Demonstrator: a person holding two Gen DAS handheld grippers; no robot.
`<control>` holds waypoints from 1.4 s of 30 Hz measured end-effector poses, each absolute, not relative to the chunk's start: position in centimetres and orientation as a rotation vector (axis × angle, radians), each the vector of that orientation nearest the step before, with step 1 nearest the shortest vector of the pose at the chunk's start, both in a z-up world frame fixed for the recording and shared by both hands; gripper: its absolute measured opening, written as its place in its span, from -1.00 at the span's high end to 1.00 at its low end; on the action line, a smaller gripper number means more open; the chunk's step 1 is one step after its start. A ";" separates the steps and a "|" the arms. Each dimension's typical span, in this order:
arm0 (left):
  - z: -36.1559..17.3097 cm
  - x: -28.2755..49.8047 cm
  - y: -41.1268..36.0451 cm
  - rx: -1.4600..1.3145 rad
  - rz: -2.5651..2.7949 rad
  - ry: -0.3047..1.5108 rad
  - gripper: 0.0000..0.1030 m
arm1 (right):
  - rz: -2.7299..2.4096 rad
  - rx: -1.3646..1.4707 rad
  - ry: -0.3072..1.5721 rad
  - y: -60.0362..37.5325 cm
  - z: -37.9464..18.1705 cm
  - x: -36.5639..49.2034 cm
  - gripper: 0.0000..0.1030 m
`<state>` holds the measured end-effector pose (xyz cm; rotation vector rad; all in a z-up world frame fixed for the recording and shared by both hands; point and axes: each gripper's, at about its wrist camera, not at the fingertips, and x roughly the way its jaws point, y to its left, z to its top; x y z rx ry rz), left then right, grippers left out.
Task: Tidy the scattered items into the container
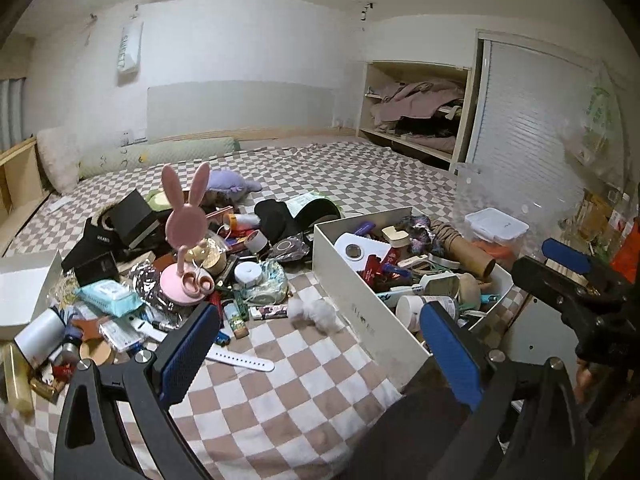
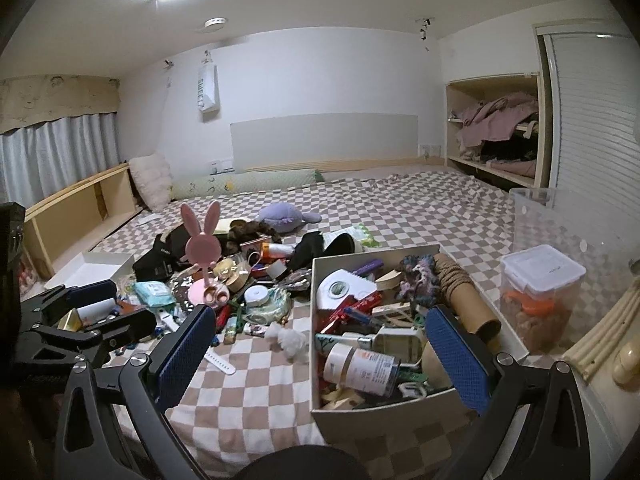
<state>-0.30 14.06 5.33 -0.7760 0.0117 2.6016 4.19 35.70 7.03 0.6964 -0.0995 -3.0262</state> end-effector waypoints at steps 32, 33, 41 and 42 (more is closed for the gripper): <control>4.1 1.1 11.7 -0.786 2.634 -0.011 -0.96 | -3.016 0.728 -0.023 33.1 4.1 5.9 -1.00; 4.1 1.1 11.6 -0.786 2.636 -0.014 -0.96 | -3.014 0.731 -0.024 33.1 4.0 5.9 -1.00; 3.8 0.8 11.1 -0.801 2.643 -0.043 -0.96 | -3.006 0.749 -0.033 32.9 3.7 5.7 -1.00; 3.7 0.8 11.1 -0.804 2.643 -0.045 -0.96 | -3.005 0.752 -0.034 32.9 3.7 5.7 -1.00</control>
